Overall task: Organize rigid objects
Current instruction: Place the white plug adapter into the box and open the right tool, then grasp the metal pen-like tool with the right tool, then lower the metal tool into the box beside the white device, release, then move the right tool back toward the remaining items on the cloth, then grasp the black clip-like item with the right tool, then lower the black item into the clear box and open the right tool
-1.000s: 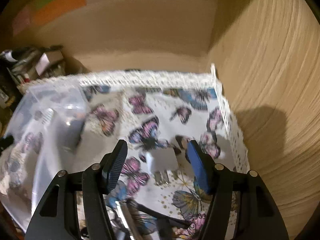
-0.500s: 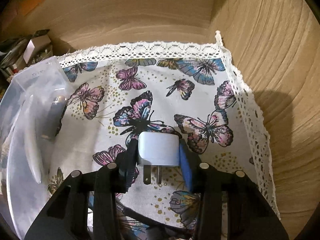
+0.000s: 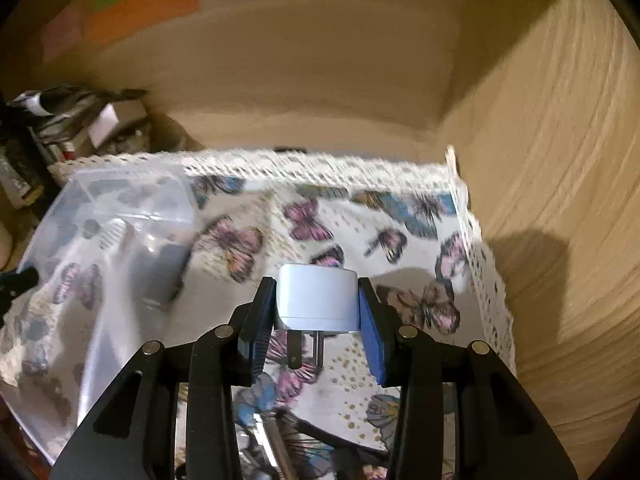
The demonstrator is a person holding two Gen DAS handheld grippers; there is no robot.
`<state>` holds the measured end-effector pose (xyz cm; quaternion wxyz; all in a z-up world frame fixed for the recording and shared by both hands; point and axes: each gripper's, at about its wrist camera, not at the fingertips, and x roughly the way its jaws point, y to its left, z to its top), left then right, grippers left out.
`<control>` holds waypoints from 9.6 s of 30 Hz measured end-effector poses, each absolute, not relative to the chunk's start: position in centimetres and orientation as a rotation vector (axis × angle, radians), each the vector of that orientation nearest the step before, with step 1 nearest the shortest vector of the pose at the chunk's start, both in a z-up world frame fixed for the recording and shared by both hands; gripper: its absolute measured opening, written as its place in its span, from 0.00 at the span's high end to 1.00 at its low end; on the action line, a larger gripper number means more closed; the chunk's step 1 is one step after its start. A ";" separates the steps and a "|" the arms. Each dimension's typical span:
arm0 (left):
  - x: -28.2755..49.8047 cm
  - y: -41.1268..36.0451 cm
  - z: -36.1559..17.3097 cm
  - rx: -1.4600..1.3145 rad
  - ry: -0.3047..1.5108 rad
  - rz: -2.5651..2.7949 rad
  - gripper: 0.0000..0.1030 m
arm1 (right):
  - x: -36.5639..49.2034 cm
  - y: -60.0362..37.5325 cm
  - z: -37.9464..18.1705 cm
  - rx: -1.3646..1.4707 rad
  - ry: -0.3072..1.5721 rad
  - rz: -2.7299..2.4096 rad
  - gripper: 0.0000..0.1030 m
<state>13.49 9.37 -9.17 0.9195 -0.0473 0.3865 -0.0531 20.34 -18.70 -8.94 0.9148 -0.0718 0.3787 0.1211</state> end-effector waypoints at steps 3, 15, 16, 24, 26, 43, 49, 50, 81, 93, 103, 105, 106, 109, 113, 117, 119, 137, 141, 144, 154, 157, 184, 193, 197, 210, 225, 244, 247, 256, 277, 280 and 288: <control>13.5 9.4 -9.2 -0.097 0.794 -0.109 0.89 | 20.0 -17.7 -7.8 -0.163 0.743 0.277 0.65; 13.5 9.3 -9.2 -0.096 0.794 -0.109 0.89 | 18.5 -12.4 -5.2 -0.211 0.645 0.419 0.65; 13.5 9.4 -9.2 -0.096 0.794 -0.109 0.89 | 18.4 -12.0 -5.2 -0.215 0.642 0.431 0.65; 13.5 9.3 -9.2 -0.097 0.794 -0.108 0.89 | 18.4 -8.3 -6.6 -0.278 0.682 0.522 0.65; 13.5 9.3 -9.2 -0.096 0.794 -0.108 0.89 | 18.6 -7.5 -7.2 -0.298 0.704 0.536 0.65; 13.5 9.3 -9.1 -0.099 0.794 -0.110 0.89 | 20.5 -5.3 -10.2 -0.379 0.807 0.540 0.65; 13.5 9.2 -9.2 -0.092 0.792 -0.110 0.89 | 19.9 -6.2 -9.4 -0.353 0.787 0.536 0.62; 13.5 9.2 -9.2 -0.093 0.792 -0.110 0.89 | 19.7 -6.6 -9.1 -0.345 0.776 0.532 0.61; 13.5 9.2 -9.2 -0.090 0.792 -0.109 0.89 | 14.8 -20.3 -12.5 -0.163 0.902 0.264 0.62; 13.5 9.2 -9.2 -0.091 0.792 -0.109 0.89 | 15.6 -19.1 -15.6 -0.207 0.980 0.285 0.84; 13.5 9.2 -9.2 -0.090 0.791 -0.108 0.89 | 16.0 -20.9 -13.0 -0.109 0.862 0.231 0.86; 13.5 9.2 -9.2 -0.090 0.792 -0.109 0.89 | 16.1 -21.3 -12.0 -0.090 0.832 0.223 0.86; 13.5 9.2 -9.2 -0.090 0.792 -0.109 0.89 | 16.0 -21.5 -11.4 -0.082 0.812 0.219 0.86; 13.5 9.2 -9.2 -0.090 0.792 -0.109 0.89 | 15.7 -21.4 -9.8 -0.069 0.759 0.217 0.86; 13.5 9.2 -9.2 -0.089 0.792 -0.109 0.89 | 15.6 -21.0 -7.6 -0.066 0.688 0.235 0.86; 13.5 9.2 -9.2 -0.091 0.791 -0.109 0.89 | 15.6 -19.9 -5.9 -0.070 0.632 0.267 0.86; 13.5 9.2 -9.2 -0.090 0.791 -0.109 0.89 | 15.5 -19.1 -5.0 -0.075 0.607 0.293 0.86; 13.5 9.2 -9.3 -0.091 0.791 -0.109 0.89 | 14.2 -10.3 -3.3 -0.217 0.580 0.563 0.86; 13.6 9.2 -9.3 -0.092 0.790 -0.111 0.89 | 14.7 -9.1 -4.8 -0.255 0.649 0.592 0.86; 13.5 9.2 -9.3 -0.092 0.790 -0.111 0.89 | 15.2 -8.4 -6.0 -0.281 0.696 0.597 0.86; 13.6 9.1 -9.2 -0.097 0.789 -0.113 0.89 | 17.5 -6.1 -8.3 -0.312 0.794 0.625 0.86; 13.7 9.1 -9.2 -0.097 0.789 -0.113 0.89 | 18.1 -5.4 -8.7 -0.320 0.804 0.622 0.86; 13.8 9.0 -9.1 -0.094 0.787 -0.114 0.89 | 14.7 -16.2 -5.3 -0.196 0.660 0.321 0.49; 13.8 9.0 -9.1 -0.094 0.787 -0.114 0.89 | 14.4 -21.9 -10.8 -0.123 0.818 0.161 0.49; 13.8 9.0 -9.1 -0.093 0.787 -0.114 0.89 | 14.3 -23.5 -13.7 -0.073 0.898 0.121 0.49; 13.8 9.1 -9.1 -0.092 0.787 -0.114 0.89 | 13.3 -25.0 -15.7 -0.017 0.932 0.067 0.77; 13.8 9.2 -9.1 -0.090 0.787 -0.115 0.89 | 14.2 -22.2 -9.6 -0.053 0.757 0.143 0.77; 13.9 9.3 -9.1 -0.089 0.788 -0.114 0.89 | 16.3 -12.5 -5.0 -0.164 0.622 0.416 0.77; 13.9 9.3 -9.1 -0.088 0.787 -0.114 0.89 | 16.7 -11.1 -5.4 -0.183 0.645 0.454 0.77; 13.9 9.3 -9.1 -0.088 0.787 -0.114 0.89 | 17.6 -7.9 -7.7 -0.255 0.741 0.531 0.77; 13.9 9.4 -9.3 -0.082 0.788 -0.112 0.89 | 17.1 -8.5 -7.8 -0.236 0.766 0.534 0.73; 13.9 9.4 -9.3 -0.082 0.788 -0.112 0.89 | 16.6 -9.9 -6.8 -0.223 0.734 0.499 0.72; 13.9 9.4 -9.3 -0.081 0.787 -0.112 0.89 | 14.7 -14.7 -5.5 -0.179 0.687 0.376 0.64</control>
